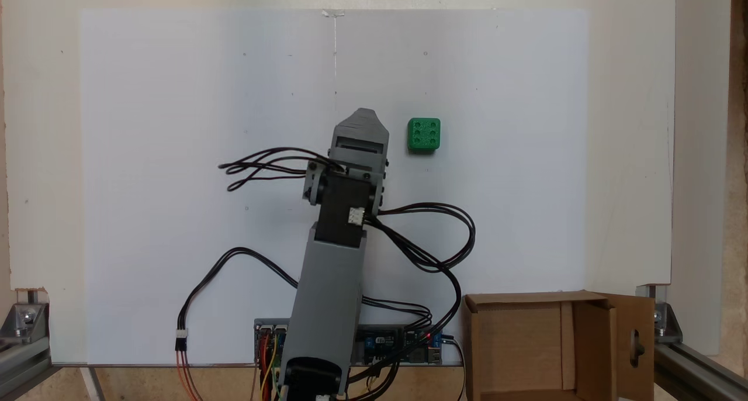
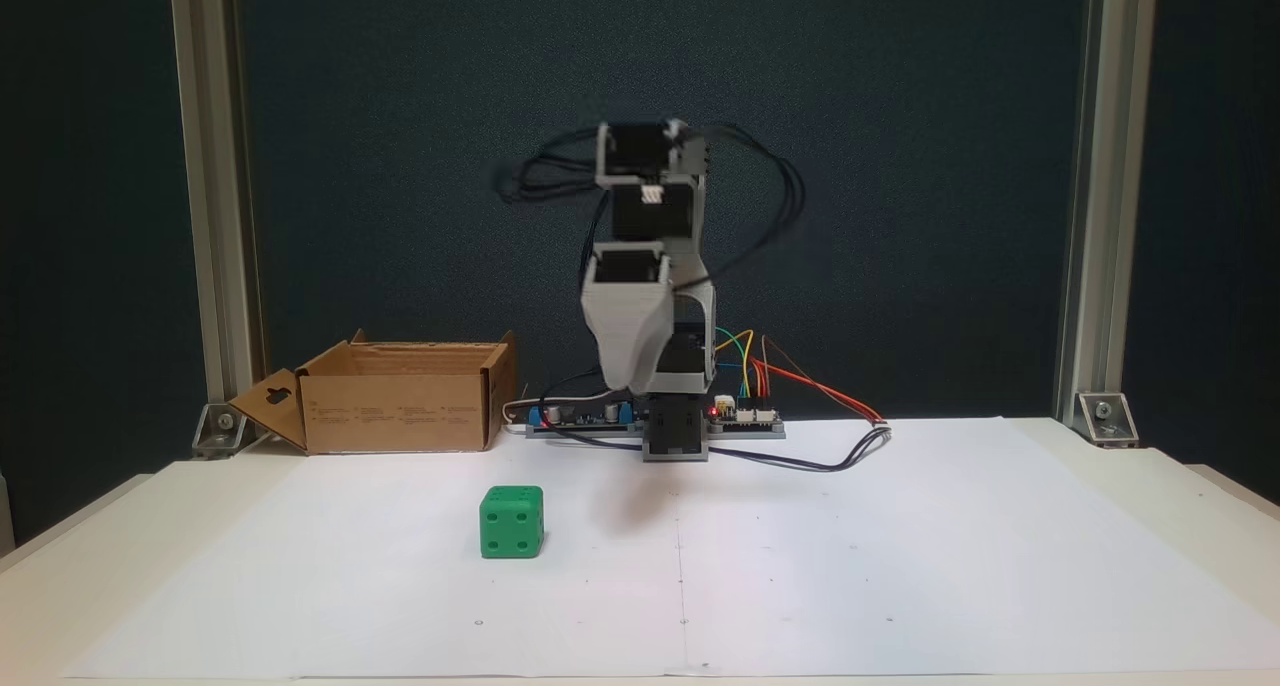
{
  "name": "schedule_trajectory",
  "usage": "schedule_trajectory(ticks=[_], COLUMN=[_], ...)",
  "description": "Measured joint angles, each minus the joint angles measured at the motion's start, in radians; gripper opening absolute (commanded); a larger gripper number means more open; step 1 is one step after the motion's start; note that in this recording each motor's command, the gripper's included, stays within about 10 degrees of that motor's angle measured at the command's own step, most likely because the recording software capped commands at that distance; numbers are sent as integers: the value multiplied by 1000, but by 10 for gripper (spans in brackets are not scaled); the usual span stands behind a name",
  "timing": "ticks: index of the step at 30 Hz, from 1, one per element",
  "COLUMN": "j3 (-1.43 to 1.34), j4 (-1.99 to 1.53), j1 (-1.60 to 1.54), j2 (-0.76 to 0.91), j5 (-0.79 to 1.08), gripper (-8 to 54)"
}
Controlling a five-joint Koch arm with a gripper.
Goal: Grasp a green dice and put it in the bin.
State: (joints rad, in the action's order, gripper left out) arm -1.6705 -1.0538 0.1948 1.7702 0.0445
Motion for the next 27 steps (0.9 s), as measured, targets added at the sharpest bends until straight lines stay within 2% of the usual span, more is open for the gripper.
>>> schedule_trajectory(ticks=[6, 18, 27], j3=[140, 310, 354], j4=[-253, -298, -298], j1=[95, 213, 339], j2=[-3, -23, -140], j5=[0, 5, 184], gripper=[454, 457, 461])
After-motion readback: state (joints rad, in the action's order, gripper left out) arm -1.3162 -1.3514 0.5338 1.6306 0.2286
